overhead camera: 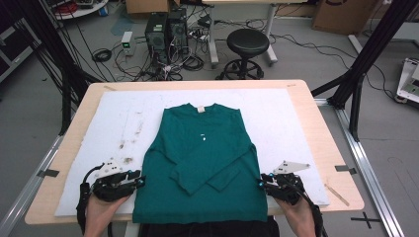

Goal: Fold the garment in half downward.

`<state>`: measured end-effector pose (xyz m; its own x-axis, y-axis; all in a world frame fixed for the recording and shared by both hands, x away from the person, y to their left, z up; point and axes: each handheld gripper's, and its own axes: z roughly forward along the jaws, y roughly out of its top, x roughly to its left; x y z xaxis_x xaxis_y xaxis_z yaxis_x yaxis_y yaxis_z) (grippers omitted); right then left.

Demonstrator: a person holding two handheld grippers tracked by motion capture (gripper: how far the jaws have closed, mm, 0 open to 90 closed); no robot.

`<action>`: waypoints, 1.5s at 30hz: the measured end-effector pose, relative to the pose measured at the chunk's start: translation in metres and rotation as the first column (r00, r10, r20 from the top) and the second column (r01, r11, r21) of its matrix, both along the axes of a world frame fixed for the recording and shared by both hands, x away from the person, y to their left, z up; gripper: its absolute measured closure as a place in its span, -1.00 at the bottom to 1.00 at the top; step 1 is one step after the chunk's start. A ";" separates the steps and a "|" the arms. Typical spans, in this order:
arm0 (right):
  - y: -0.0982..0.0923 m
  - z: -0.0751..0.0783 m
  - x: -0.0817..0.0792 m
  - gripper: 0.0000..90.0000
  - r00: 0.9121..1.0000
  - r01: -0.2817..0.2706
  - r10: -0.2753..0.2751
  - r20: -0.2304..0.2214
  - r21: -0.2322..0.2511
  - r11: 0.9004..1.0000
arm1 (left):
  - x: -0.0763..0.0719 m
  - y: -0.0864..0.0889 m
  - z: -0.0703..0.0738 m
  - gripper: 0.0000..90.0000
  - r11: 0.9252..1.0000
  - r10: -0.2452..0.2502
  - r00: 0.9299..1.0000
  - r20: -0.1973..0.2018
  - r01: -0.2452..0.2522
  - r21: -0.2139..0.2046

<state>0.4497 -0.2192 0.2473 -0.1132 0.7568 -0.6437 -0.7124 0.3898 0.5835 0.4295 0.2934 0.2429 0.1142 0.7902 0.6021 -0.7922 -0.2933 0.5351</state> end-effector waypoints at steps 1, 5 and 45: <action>0.000 0.003 0.000 0.44 1.000 0.003 -0.003 0.004 0.014 1.000 | 0.000 -0.001 0.004 0.37 1.000 0.008 1.000 -0.002 -0.008 -0.019; 0.001 0.015 0.001 0.32 1.000 0.014 -0.014 -0.001 0.057 0.998 | 0.006 -0.007 0.015 0.34 0.997 0.065 0.998 -0.028 -0.066 -0.042; -0.006 -0.017 -0.004 0.01 0.998 -0.059 0.060 0.034 -0.023 0.998 | -0.003 -0.003 -0.020 0.19 0.993 -0.029 0.999 -0.014 0.031 0.115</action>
<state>0.4461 -0.2251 0.2299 -0.1348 0.7349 -0.6647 -0.7544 0.3588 0.5497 0.4262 0.2908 0.2227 0.1449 0.7121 0.6870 -0.7952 -0.3294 0.5091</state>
